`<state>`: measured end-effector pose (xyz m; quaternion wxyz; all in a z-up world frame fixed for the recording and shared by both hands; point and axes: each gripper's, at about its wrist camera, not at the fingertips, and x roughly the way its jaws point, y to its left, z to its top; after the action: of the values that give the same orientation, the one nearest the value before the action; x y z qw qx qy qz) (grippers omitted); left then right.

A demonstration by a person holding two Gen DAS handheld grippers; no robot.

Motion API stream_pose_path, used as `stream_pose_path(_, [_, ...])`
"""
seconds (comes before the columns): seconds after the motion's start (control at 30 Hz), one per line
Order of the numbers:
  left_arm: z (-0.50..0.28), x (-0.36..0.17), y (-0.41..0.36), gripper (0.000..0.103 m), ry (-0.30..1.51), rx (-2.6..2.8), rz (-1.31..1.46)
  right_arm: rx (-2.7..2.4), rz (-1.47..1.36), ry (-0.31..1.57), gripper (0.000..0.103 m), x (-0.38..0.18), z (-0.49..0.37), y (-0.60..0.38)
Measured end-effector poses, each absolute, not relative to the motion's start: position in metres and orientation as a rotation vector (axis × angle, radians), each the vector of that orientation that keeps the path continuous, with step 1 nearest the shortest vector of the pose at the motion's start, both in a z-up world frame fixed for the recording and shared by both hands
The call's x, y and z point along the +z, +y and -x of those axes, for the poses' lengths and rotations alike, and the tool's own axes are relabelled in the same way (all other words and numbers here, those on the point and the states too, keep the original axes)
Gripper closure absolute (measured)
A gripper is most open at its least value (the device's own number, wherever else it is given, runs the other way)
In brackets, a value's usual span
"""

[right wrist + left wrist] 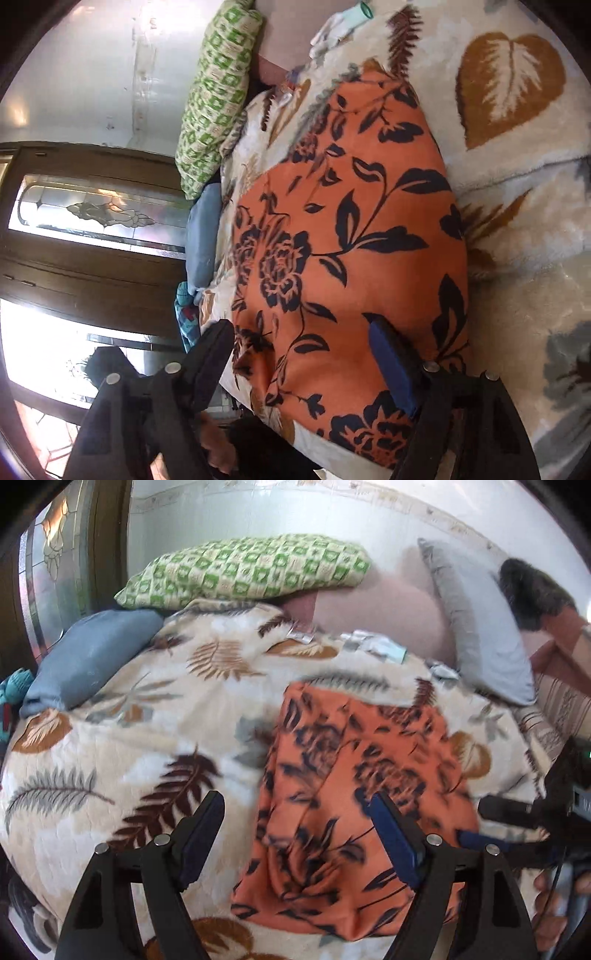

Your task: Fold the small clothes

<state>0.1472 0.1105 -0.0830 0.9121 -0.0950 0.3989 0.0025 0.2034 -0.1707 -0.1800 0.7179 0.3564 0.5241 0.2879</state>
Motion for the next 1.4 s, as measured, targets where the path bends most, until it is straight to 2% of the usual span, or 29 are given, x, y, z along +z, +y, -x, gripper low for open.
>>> stream_pose_path(0.1, [-0.157,-0.1,0.102,0.02,0.869,0.001,0.168,0.656,-0.82,1.136,0.024,-0.172,-0.195,-0.178])
stream_pose_path(0.2, [-0.168,-0.147,0.094,0.02,1.02,0.037,0.096,0.667,-0.83,1.157,0.024,-0.188,-0.195,-0.179])
stream_pose_path(0.23, [-0.167,-0.154,0.098,0.02,1.01,0.032,0.134,0.671,-0.864,1.159,0.024,-0.193,-0.196,-0.182])
stream_pose_path(0.33, [-0.169,-0.149,0.101,0.02,1.006,0.029,0.155,0.682,-0.84,1.186,0.024,-0.183,-0.202,-0.182])
stream_pose_path(0.5, [-0.169,-0.15,0.1,0.02,0.988,0.02,0.145,0.709,-0.803,1.107,0.024,-0.15,-0.235,-0.181])
stream_pose_path(0.7, [-0.168,-0.151,0.102,0.02,0.98,0.007,0.152,0.605,-0.867,1.185,0.026,-0.198,-0.285,-0.181])
stream_pose_path(0.83, [-0.169,-0.152,0.104,0.02,0.984,0.0,0.172,0.613,-0.714,1.153,0.026,-0.157,-0.27,-0.172])
stream_pose_path(0.93, [-0.169,-0.152,0.106,0.02,0.988,-0.007,0.186,0.687,-0.715,1.113,0.026,-0.136,-0.244,-0.168])
stream_pose_path(1.0, [-0.169,-0.153,0.106,0.02,0.99,-0.005,0.194,0.706,-0.713,1.12,0.025,-0.14,-0.225,-0.166])
stream_pose_path(1.07, [-0.169,-0.153,0.106,0.02,0.994,-0.007,0.196,0.662,-0.676,1.217,0.023,-0.171,-0.215,-0.161])
stream_pose_path(1.13, [-0.168,-0.152,0.107,0.02,0.986,-0.005,0.19,0.659,-0.698,1.207,0.023,-0.187,-0.214,-0.163])
stream_pose_path(1.3, [-0.167,-0.151,0.107,0.02,0.985,-0.004,0.195,0.672,-0.629,1.157,0.023,-0.141,-0.203,-0.159])
stream_pose_path(1.4, [-0.167,-0.151,0.107,0.02,0.985,-0.004,0.195,0.692,-0.637,1.148,0.022,-0.141,-0.184,-0.167])
